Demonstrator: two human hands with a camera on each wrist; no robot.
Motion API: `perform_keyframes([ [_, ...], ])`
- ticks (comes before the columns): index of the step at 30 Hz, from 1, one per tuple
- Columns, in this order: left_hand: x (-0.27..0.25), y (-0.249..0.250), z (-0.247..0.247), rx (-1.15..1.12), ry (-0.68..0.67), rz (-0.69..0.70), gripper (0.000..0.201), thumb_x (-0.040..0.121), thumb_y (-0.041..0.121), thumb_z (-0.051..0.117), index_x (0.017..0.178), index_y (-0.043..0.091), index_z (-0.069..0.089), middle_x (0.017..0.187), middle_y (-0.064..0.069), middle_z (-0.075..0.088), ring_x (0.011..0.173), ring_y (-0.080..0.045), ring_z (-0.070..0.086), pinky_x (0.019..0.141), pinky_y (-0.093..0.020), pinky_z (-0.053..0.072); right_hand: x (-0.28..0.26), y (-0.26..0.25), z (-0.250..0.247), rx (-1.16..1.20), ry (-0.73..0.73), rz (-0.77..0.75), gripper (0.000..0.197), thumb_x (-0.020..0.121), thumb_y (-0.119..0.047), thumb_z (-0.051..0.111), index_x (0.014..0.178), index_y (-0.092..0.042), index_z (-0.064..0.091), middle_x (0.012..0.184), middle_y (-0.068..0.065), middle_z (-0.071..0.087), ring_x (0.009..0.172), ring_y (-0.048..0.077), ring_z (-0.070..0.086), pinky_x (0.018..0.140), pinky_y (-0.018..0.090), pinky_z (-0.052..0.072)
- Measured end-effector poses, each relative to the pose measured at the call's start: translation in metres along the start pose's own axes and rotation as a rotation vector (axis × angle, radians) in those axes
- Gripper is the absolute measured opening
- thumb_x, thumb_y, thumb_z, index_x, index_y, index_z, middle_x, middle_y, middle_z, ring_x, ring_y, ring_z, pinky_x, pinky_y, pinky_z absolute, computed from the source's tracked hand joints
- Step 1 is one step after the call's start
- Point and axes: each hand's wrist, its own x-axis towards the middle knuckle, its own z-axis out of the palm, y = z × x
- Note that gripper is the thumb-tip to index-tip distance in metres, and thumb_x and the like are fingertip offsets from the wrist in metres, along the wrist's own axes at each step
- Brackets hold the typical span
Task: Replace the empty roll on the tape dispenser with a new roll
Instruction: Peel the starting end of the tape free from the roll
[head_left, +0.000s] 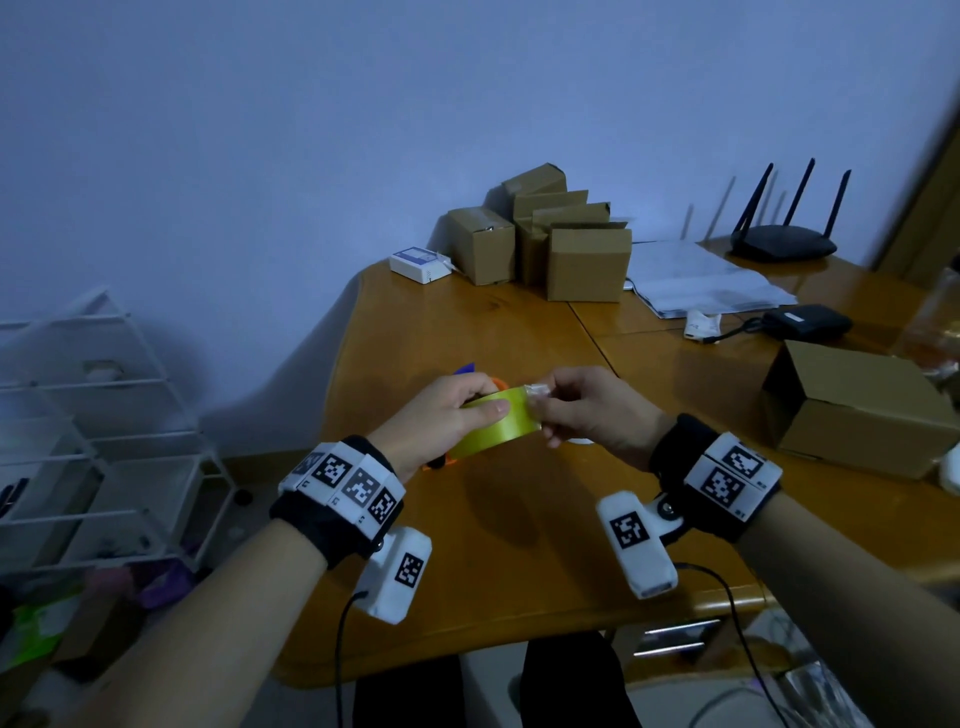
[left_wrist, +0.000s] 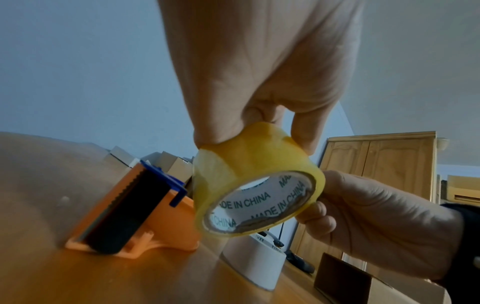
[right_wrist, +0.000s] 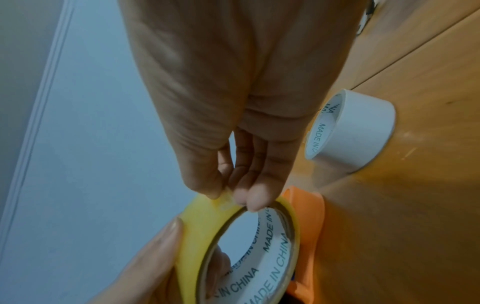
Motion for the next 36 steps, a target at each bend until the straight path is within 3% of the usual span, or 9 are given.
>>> perform_keyframes([
  [3,-0.002,-0.002,0.002,-0.030,0.005,0.005,0.029,0.099,0.027,0.055,0.097,-0.001,0.059,0.085,-0.011,0.057,0.074,-0.021,0.055,0.069,-0.033,0.041,-0.001,0.006,0.001,0.024,0.016,-0.001,0.030,0.094,-0.012,0.063,0.107,0.015,0.057,0.078,0.012,0.062,0.064,0.014,0.062,0.064,0.025,0.056],
  [9,-0.002,0.001,0.002,-0.040,-0.013,-0.005,0.030,0.100,0.027,0.054,0.100,-0.002,0.058,0.085,-0.010,0.056,0.075,-0.020,0.054,0.067,-0.029,0.041,-0.004,0.011,0.002,0.006,0.061,-0.053,0.017,0.094,-0.014,0.063,0.100,0.002,0.064,0.084,0.015,0.064,0.070,0.019,0.062,0.069,0.029,0.056],
  [14,0.001,0.005,-0.001,0.023,-0.006,-0.010,0.025,0.100,0.027,0.054,0.098,0.004,0.061,0.087,-0.006,0.060,0.072,-0.012,0.056,0.062,-0.018,0.042,-0.003,0.010,0.004,0.016,0.044,-0.062,0.027,0.090,-0.016,0.069,0.102,0.007,0.062,0.091,0.016,0.065,0.072,0.019,0.062,0.071,0.030,0.057],
  [18,0.001,0.001,0.002,0.027,0.017,-0.023,0.029,0.100,0.026,0.054,0.098,-0.003,0.057,0.085,-0.009,0.056,0.073,-0.015,0.054,0.060,-0.019,0.041,-0.003,0.010,0.005,0.023,0.045,-0.064,0.025,0.093,-0.013,0.064,0.104,0.010,0.062,0.082,0.013,0.063,0.066,0.015,0.061,0.066,0.027,0.057],
  [20,0.001,0.000,0.003,0.011,0.014,-0.027,0.025,0.100,0.026,0.053,0.092,0.002,0.057,0.083,-0.008,0.056,0.071,-0.013,0.054,0.057,-0.016,0.041,-0.003,0.010,0.005,0.035,0.037,-0.062,0.026,0.094,-0.013,0.063,0.103,0.012,0.061,0.078,0.010,0.062,0.064,0.013,0.061,0.064,0.024,0.056],
  [23,0.001,0.000,0.004,-0.005,0.014,-0.026,0.019,0.100,0.026,0.053,0.085,0.013,0.056,0.081,-0.005,0.056,0.070,-0.012,0.054,0.059,-0.020,0.041,-0.004,0.009,0.005,0.036,0.038,-0.063,0.026,0.095,-0.013,0.062,0.099,0.013,0.061,0.076,0.011,0.061,0.063,0.013,0.060,0.063,0.024,0.056],
  [28,0.001,0.003,0.004,-0.062,0.021,-0.022,0.019,0.100,0.025,0.054,0.085,0.015,0.057,0.080,-0.003,0.058,0.065,-0.007,0.057,0.057,-0.018,0.044,-0.004,0.007,0.004,0.030,0.070,-0.060,0.024,0.094,-0.017,0.063,0.096,0.007,0.063,0.076,0.012,0.061,0.063,0.016,0.060,0.064,0.027,0.055],
  [33,-0.002,0.003,-0.001,-0.179,0.004,-0.036,0.018,0.099,0.025,0.054,0.088,0.010,0.057,0.083,-0.011,0.057,0.073,-0.022,0.055,0.065,-0.030,0.042,-0.010,-0.003,0.005,0.023,0.061,-0.108,0.016,0.094,-0.013,0.062,0.103,0.000,0.057,0.081,0.013,0.062,0.063,0.015,0.059,0.062,0.027,0.055],
  [36,-0.002,0.007,-0.006,-0.152,0.011,-0.033,0.020,0.099,0.026,0.054,0.090,0.009,0.059,0.082,-0.009,0.061,0.072,-0.021,0.058,0.063,-0.027,0.044,-0.011,-0.010,0.006,0.003,0.034,-0.107,0.025,0.091,-0.017,0.067,0.109,-0.005,0.054,0.086,0.016,0.063,0.064,0.017,0.060,0.063,0.029,0.057],
])
